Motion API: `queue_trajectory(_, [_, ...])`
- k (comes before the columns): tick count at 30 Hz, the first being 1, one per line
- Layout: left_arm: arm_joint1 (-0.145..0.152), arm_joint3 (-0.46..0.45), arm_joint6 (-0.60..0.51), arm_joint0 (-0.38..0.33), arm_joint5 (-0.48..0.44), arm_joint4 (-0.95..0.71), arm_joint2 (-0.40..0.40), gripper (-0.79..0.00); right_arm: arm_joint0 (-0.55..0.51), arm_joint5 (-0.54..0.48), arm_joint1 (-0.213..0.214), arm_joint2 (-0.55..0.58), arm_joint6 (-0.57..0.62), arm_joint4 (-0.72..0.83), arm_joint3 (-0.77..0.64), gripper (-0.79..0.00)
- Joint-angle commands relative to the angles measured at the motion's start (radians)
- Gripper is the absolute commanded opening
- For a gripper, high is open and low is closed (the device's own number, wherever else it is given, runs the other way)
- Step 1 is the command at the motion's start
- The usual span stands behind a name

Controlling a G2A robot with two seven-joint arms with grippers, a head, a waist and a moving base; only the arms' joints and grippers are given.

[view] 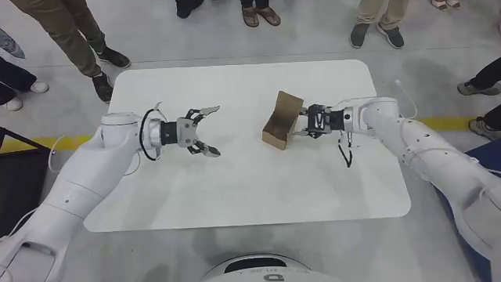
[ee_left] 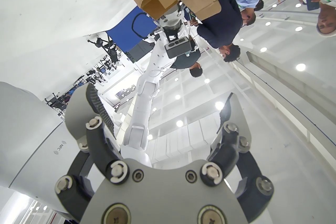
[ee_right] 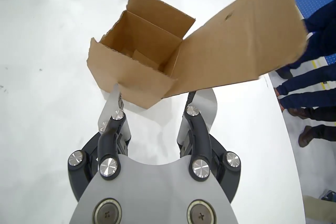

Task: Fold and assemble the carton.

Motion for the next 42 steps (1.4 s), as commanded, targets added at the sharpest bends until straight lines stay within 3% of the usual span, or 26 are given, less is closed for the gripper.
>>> queue_trajectory(1, [0.000, 0.000, 0.000, 0.000, 0.001, -0.001, 0.000, 0.000, 0.004, -0.005, -0.007, 0.016, -0.062, 0.017, 0.055, -0.188])
queue_trajectory(2, [0.000, 0.000, 0.000, 0.000, 0.001, -0.001, 0.000, 0.000, 0.005, -0.012, -0.005, 0.023, -0.096, 0.016, 0.080, -0.172])
queue_trajectory(4, [0.000, 0.000, 0.000, 0.000, 0.001, -0.001, 0.000, 0.000, 0.000, -0.042, 0.010, 0.045, -0.194, 0.016, 0.129, 0.000])
queue_trajectory(6, [0.000, 0.000, 0.000, 0.000, 0.001, -0.001, 0.000, 0.000, -0.008, -0.082, 0.033, 0.061, -0.293, -0.009, 0.153, 0.000])
queue_trajectory(9, [0.000, 0.000, 0.000, 0.000, 0.001, -0.001, 0.000, 0.000, -0.008, -0.082, 0.033, 0.061, -0.293, -0.009, 0.153, 0.000])
queue_trajectory(12, [-0.004, -0.017, 0.038, 0.024, -0.048, -0.022, -0.010, 0.000, -0.008, -0.082, 0.033, 0.061, -0.293, -0.009, 0.153, 0.000])
queue_trajectory(16, [-0.020, 0.028, 0.077, 0.035, -0.120, -0.126, -0.028, 0.000, -0.021, -0.040, 0.034, 0.077, -0.288, 0.012, 0.132, 0.000])
queue_trajectory(19, [-0.046, 0.051, 0.099, -0.047, -0.099, -0.064, 0.034, 0.000, -0.052, 0.013, 0.047, 0.111, -0.286, 0.045, 0.105, 0.000])
queue_trajectory(21, [-0.078, 0.119, 0.074, -0.121, -0.091, -0.069, 0.089, 0.000, -0.080, 0.039, 0.059, 0.138, -0.290, 0.080, 0.086, 0.000])
queue_trajectory(35, [-0.078, 0.120, 0.089, -0.121, -0.095, -0.059, 0.089, 0.000, -0.107, 0.015, 0.071, 0.164, -0.301, 0.133, 0.064, 0.000])
queue_trajectory(37, [-0.076, 0.062, 0.255, -0.163, -0.113, 0.126, 0.106, 0.000, -0.107, 0.015, 0.071, 0.164, -0.301, 0.133, 0.064, 0.000])
queue_trajectory(38, [-0.072, -0.015, 0.350, -0.206, -0.114, 0.358, 0.149, 0.000, -0.107, 0.015, 0.071, 0.164, -0.301, 0.133, 0.064, 0.000])
queue_trajectory(41, [-0.071, -0.061, 0.398, -0.275, -0.111, 0.667, 0.220, 0.000, -0.107, 0.015, 0.071, 0.164, -0.301, 0.133, 0.064, 0.000])
queue_trajectory(42, [-0.079, -0.087, 0.359, -0.308, -0.156, 0.738, 0.253, 0.000, -0.107, 0.015, 0.071, 0.164, -0.301, 0.133, 0.064, 0.000])
